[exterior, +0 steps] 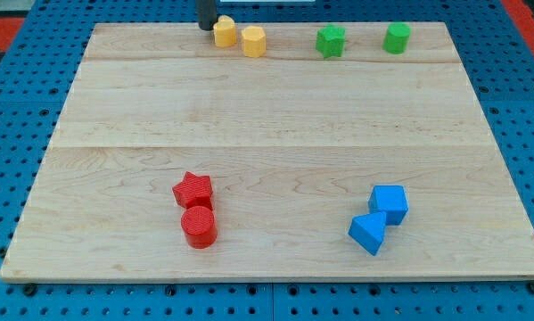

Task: Arrange the yellow heart parallel to the yellow hexagon

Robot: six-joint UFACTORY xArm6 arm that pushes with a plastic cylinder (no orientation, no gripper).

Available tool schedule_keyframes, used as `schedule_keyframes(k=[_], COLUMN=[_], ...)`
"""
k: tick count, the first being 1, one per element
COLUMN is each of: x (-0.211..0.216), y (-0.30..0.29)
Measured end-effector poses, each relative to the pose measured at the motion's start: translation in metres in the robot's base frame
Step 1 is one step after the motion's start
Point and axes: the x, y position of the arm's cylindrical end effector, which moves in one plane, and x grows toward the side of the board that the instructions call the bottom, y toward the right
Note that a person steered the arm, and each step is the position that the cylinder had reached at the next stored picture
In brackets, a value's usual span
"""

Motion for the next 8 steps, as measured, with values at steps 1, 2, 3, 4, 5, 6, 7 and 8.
schedule_keyframes(k=[1,2,3,4,5,6,7,8], x=[0.001,0.001,0.004,0.007,0.007,0.025,0.016,0.049], y=[0.061,0.105,0.104,0.067,0.050,0.047,0.040,-0.056])
